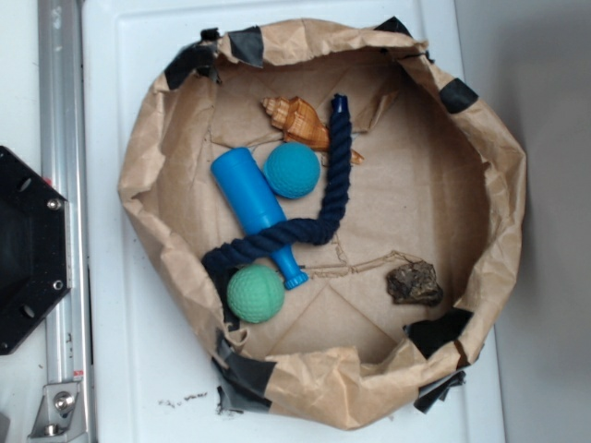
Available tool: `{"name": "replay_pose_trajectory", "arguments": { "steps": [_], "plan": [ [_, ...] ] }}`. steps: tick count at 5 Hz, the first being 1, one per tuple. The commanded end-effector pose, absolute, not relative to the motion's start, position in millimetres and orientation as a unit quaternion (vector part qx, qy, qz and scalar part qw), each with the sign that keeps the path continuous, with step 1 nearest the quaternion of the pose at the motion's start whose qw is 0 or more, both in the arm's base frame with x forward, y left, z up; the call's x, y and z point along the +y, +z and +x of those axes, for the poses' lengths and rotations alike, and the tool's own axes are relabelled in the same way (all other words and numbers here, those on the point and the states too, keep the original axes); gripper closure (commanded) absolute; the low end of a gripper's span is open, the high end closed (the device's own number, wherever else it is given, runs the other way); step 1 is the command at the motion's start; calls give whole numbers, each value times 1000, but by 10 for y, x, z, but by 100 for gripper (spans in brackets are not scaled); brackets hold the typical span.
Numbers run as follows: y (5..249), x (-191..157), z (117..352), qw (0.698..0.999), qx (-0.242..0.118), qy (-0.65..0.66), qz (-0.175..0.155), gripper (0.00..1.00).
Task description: Grab the blue rope.
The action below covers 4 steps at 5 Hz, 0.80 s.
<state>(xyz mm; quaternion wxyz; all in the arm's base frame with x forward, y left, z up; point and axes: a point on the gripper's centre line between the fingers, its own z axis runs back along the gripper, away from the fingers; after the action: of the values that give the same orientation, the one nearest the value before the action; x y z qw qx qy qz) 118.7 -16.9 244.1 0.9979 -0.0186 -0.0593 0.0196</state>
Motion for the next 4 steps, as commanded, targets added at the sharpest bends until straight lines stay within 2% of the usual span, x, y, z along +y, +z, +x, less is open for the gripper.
{"name": "replay_pose_trajectory", "arguments": {
  "steps": [1,2,3,4],
  "plan": [
    [2441,-169,1187,998,-59,20,-19,0],
    [2127,-39,1603,993,-39,109,-11,0],
    [1655,94,1888,986,-6,167,14,0],
    [1202,165,2080,982,16,187,15,0]
  ]
}}
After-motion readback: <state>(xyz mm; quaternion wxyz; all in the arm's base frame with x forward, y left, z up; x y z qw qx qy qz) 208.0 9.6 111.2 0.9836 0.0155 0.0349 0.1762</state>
